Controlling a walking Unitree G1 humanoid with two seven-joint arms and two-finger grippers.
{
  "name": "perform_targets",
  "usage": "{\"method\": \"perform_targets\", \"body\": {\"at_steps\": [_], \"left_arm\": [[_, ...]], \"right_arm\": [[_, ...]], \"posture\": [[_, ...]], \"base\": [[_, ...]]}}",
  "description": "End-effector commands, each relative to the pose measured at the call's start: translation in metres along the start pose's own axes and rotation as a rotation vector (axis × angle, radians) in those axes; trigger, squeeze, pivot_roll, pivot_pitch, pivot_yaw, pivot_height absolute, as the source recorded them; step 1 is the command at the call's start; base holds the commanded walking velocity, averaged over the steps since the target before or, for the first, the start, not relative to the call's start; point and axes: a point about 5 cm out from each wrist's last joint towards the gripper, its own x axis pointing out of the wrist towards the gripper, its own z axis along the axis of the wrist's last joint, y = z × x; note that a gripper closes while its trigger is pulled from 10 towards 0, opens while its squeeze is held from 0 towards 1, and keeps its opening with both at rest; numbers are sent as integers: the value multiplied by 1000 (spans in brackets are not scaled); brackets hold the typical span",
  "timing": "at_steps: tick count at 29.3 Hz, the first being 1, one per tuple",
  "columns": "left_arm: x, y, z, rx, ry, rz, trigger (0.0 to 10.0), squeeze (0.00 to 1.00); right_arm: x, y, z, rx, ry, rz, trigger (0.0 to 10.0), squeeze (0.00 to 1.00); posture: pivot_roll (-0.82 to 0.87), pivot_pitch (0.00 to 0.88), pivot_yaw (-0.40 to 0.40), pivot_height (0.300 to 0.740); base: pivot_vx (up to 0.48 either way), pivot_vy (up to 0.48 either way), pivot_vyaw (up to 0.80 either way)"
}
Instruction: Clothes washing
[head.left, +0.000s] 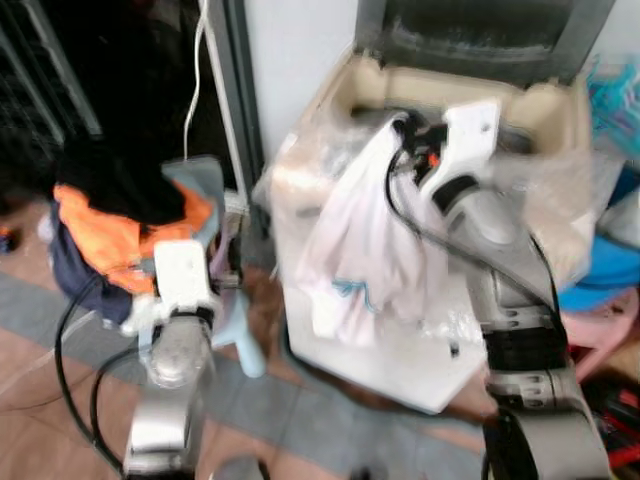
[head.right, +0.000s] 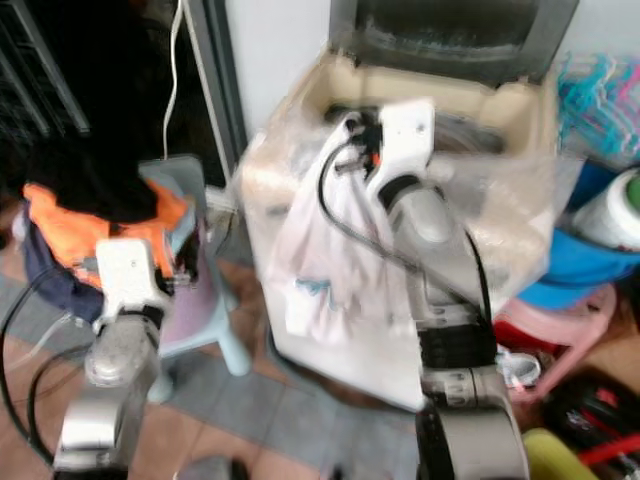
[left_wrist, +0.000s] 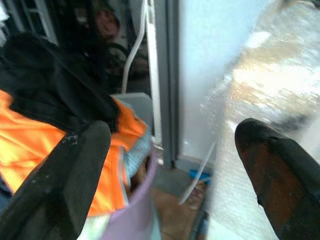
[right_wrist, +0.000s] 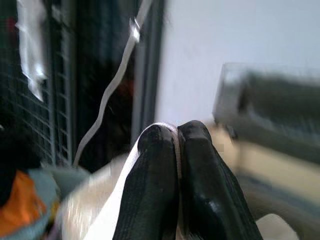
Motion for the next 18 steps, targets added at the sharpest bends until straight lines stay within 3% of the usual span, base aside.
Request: {"method": "perform_targets", "body": {"at_steps": [1, 4, 6, 7, 8, 9, 10, 12, 14, 15, 16, 18], "left_arm": [[2, -6, 1, -4, -2, -22, 10000, 0], [3, -7, 1, -6, -3, -23, 10000, 0], [3, -7, 1, -5, -4, -22, 10000, 0], [3, -7, 0, -4, -2, -20, 10000, 0], [3, -7, 0, -4, -2, -20, 10000, 0], [4, -7, 0, -3, -1, -18, 10000, 0], [4, -7, 0, -3, -1, -18, 10000, 0], [3, -6, -2, 3, 12, 0, 10000, 0], [3, -5, -3, 7, 17, 11, 10000, 0], [3, -5, -3, 7, 17, 11, 10000, 0], [3, -5, -3, 7, 17, 11, 10000, 0], [3, -6, -3, -1, 21, 13, 10000, 0]], "right_arm": [[15, -5, 25, -53, -88, 29, 10000, 0], [27, -13, 45, -98, -139, 7, 10000, 0], [40, -31, 83, -140, -237, -85, 10000, 0], [43, -49, 118, -187, -349, -212, 10000, 0], [43, -49, 118, -187, -349, -212, 10000, 0], [41, -62, 142, -202, -430, -294, 10000, 0], [41, -62, 142, -202, -430, -294, 10000, 0], [32, -82, 179, -228, -542, -408, 10000, 0], [30, -85, 177, -227, -537, -408, 10000, 0], [34, -83, 159, -201, -485, -380, 10000, 0], [34, -83, 159, -201, -485, -380, 10000, 0], [36, -75, 111, -200, -336, -343, 10000, 0]], "posture": [[-53, 0, 33, 740], [-52, 0, 33, 740], [-53, 0, 32, 740], [-47, 0, 27, 740], [-47, 0, 27, 740], [-47, 0, 27, 740], [-47, 0, 27, 740], [-44, 0, 21, 740], [-45, 0, 19, 740], [-50, 0, 17, 740], [-50, 0, 17, 740], [-46, 0, 15, 740]], "base": [[480, 0, 0], [480, 0, 0], [416, 0, 0], [311, 0, 0], [311, 0, 0], [300, 0, 0], [300, 0, 0], [142, 0, 0], [0, 0, 0], [0, 0, 0], [0, 0, 0], [0, 0, 0]]}}
